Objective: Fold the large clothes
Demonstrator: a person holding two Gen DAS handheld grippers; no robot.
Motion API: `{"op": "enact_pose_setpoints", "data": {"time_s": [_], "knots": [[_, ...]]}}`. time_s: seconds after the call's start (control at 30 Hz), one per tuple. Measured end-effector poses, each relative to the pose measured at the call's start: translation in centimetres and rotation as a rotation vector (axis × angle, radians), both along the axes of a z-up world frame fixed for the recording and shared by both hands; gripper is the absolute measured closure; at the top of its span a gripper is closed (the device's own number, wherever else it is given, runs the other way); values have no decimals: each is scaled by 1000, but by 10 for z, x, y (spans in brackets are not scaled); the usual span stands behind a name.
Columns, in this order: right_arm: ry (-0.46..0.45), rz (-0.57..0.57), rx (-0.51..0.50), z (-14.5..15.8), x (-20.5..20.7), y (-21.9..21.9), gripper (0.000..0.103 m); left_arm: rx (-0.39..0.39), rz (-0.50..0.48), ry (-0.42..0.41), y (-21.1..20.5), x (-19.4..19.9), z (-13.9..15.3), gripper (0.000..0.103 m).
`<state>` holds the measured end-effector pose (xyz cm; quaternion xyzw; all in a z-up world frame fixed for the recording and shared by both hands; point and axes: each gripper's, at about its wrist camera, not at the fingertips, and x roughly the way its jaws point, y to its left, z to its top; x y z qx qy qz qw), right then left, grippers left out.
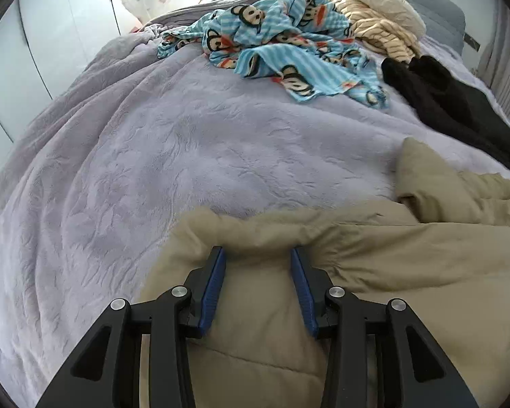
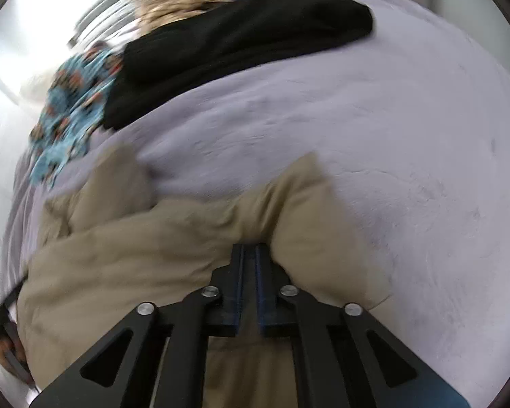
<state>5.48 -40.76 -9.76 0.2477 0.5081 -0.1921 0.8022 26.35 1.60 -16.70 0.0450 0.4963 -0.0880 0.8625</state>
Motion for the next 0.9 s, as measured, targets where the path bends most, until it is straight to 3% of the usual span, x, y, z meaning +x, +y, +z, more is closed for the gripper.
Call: {"op": "enact_pose_setpoints", "data": {"time_s": [0.17, 0.3, 0.37, 0.43, 0.57, 0.63, 0.7, 0.8, 0.9], "knots": [[-14, -48, 40, -29, 5, -17, 102, 2, -6, 18, -7, 13, -19, 59], [1, -63, 41, -34, 10, -19, 102, 46, 15, 32, -13, 21, -20, 60], [25, -71, 24, -22, 10, -15, 96, 64, 8, 15, -14, 13, -4, 60], [6, -52, 3, 2, 10, 3, 95, 1, -36, -12, -13, -3, 19, 60], [-106, 129, -11, 40, 3, 53, 96, -95, -157, -81, -32, -37, 56, 59], [-105, 216, -8, 38, 9, 79, 96, -101, -193, -74, -51, -41, 49, 49], [-73, 238, -10, 22, 18, 92, 96, -71, -168, -40, -63, -34, 26, 49], [-60, 189, 16, -7, 26, 90, 96, -92, -141, -4, -66, -24, 0, 48], [-75, 150, 66, -16, 27, 80, 96, -82, -148, 10, -69, -22, -2, 48]]}}
